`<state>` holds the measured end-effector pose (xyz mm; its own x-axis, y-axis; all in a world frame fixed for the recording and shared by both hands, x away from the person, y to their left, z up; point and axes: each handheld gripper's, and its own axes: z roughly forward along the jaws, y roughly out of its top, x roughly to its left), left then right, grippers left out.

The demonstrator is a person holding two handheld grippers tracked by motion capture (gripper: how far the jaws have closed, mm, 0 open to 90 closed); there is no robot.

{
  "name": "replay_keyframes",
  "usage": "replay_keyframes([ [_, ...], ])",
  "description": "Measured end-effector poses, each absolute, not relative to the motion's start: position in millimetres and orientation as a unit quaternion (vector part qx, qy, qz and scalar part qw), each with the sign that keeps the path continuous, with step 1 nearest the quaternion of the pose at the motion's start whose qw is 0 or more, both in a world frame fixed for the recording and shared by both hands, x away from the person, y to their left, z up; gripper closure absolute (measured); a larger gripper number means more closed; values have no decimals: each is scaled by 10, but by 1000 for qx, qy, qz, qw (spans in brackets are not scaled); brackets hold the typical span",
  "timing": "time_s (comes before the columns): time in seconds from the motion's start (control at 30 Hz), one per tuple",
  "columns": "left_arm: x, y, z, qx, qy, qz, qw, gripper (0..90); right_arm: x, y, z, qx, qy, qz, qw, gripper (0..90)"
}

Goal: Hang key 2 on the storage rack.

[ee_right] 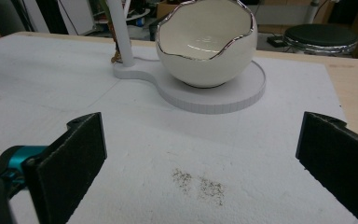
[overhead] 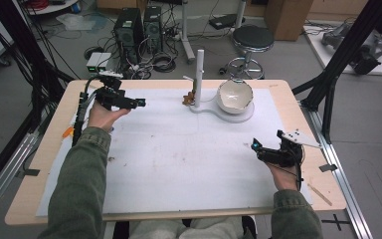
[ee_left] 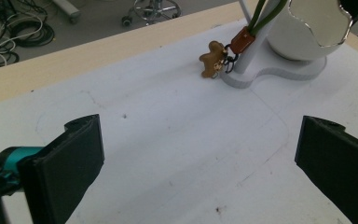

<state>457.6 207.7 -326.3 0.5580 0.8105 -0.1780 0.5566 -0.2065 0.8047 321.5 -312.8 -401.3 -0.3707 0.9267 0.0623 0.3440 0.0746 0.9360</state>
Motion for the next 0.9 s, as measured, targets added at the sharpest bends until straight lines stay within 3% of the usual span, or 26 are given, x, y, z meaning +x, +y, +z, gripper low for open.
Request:
replay_keyframes([
  [0.9, 4408, 2581, -3485, 740, 496, 145, 431, 17, 3214, -3128, -4016, 475, 670, 486, 300, 6],
])
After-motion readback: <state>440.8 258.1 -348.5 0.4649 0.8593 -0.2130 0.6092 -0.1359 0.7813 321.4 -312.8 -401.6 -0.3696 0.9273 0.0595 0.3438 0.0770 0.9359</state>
